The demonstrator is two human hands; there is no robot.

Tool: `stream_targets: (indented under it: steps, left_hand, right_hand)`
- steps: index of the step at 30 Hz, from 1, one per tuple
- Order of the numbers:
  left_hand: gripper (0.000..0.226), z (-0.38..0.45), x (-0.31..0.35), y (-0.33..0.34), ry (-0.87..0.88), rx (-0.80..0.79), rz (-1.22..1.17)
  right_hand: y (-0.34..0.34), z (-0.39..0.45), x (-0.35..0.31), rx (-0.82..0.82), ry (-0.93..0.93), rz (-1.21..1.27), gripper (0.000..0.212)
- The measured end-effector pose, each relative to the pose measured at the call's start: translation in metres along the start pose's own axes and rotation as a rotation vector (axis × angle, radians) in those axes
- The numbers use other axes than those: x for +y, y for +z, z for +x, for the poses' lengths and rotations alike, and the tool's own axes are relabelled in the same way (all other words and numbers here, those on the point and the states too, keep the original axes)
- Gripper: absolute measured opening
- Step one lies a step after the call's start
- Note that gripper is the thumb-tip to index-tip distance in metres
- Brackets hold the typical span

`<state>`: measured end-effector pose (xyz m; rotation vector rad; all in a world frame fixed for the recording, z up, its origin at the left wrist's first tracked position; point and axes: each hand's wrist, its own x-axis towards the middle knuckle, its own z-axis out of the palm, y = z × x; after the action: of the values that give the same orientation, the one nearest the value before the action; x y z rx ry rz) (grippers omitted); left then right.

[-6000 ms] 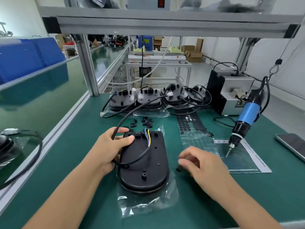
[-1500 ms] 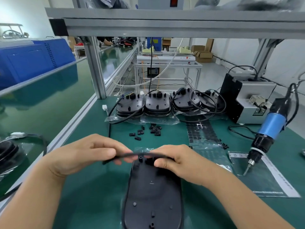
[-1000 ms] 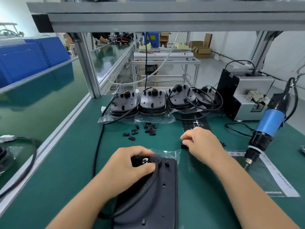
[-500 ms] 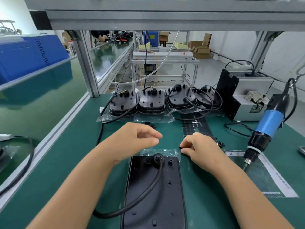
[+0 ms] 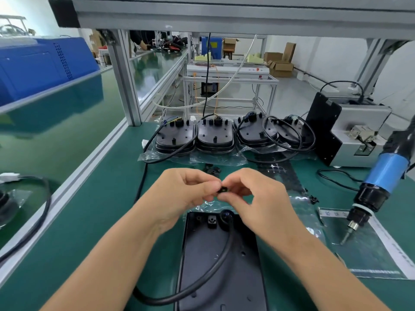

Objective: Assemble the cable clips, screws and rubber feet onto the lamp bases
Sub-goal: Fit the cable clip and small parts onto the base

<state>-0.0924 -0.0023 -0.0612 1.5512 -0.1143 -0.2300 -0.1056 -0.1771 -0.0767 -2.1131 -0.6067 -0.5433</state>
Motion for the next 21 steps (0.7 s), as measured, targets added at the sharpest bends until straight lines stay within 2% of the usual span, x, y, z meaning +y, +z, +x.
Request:
stream_targets:
  steps: [2, 5, 7, 12, 17, 21]
  left_hand:
    - [0.021, -0.001, 0.002, -0.007, -0.01, 0.023, 0.0]
    - [0.027, -0.001, 0.006, -0.015, -0.036, 0.03, 0.034]
    - [0.027, 0.0, 0.006, -0.018, -0.055, 0.006, 0.077]
    - [0.006, -0.003, 0.005, -0.02, -0.026, -0.06, 0.249]
    - [0.002, -0.009, 0.011, -0.023, 0.03, -0.175, 0.421]
    - [0.003, -0.012, 0.015, -0.026, 0.028, -0.237, 0.471]
  right_hand:
    - [-0.011, 0.0, 0.004, -0.143, 0.052, 0.079, 0.025]
    - [-0.035, -0.001, 0.011, -0.483, 0.13, 0.186, 0.032]
    - [-0.037, -0.003, 0.012, -0.613, 0.176, 0.203, 0.028]
    - [-0.026, -0.008, 0.011, -0.573, 0.254, 0.296, 0.016]
    - [-0.019, -0.012, 0.01, -0.509, 0.276, 0.284, 0.009]
    - [-0.015, -0.012, 0.008, -0.487, 0.29, 0.242, 0.006]
